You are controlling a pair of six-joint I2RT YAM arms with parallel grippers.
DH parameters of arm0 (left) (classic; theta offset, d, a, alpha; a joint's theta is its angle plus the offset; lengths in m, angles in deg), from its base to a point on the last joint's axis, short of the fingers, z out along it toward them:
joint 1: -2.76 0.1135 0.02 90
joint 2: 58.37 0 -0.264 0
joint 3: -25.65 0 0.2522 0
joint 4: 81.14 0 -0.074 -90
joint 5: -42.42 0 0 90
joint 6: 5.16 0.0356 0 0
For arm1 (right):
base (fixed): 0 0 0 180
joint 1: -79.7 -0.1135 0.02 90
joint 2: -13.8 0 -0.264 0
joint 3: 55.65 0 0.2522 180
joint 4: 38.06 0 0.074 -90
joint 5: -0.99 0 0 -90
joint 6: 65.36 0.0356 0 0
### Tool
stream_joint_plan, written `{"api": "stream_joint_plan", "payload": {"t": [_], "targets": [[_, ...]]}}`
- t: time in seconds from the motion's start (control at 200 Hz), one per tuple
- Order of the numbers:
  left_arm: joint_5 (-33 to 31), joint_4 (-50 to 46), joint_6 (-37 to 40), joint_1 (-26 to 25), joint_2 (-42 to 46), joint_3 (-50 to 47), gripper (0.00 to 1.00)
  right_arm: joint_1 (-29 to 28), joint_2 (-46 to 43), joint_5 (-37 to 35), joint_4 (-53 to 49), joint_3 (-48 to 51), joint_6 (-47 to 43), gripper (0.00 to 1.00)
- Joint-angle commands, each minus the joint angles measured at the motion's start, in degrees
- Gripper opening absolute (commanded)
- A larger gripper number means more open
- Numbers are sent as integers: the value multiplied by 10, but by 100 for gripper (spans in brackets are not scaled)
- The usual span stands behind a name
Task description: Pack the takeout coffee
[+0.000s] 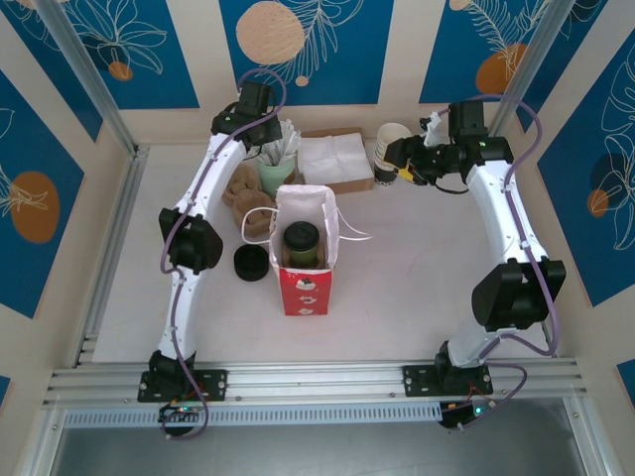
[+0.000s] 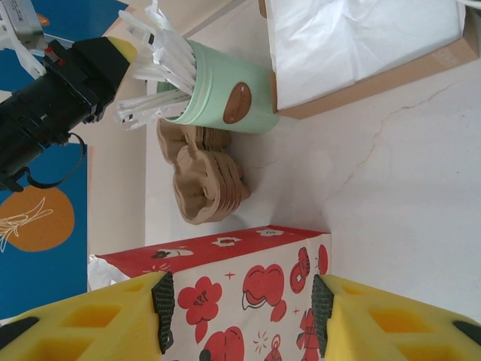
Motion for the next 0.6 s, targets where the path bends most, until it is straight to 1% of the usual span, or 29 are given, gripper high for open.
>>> {"api": "stream_joint_plan", "payload": {"t": [0.0, 0.195, 0.36, 0.46, 0.595], "targets": [[-15, 14, 8, -3, 54, 19, 8, 6, -31, 12, 9, 19, 0, 54], [-21, 20, 46, -14, 92, 11, 8, 6, -45, -15, 41, 29, 8, 53], [-11, 34, 47, -15, 118, -21, 8, 7, -78, -31, 70, 45, 6, 53], [-22, 68, 55, -18, 131, -48, 8, 8, -108, -32, 95, 75, 17, 53], [-20, 70, 64, -21, 137, -53, 8, 6, -161, -18, 133, 138, 31, 53]]}}
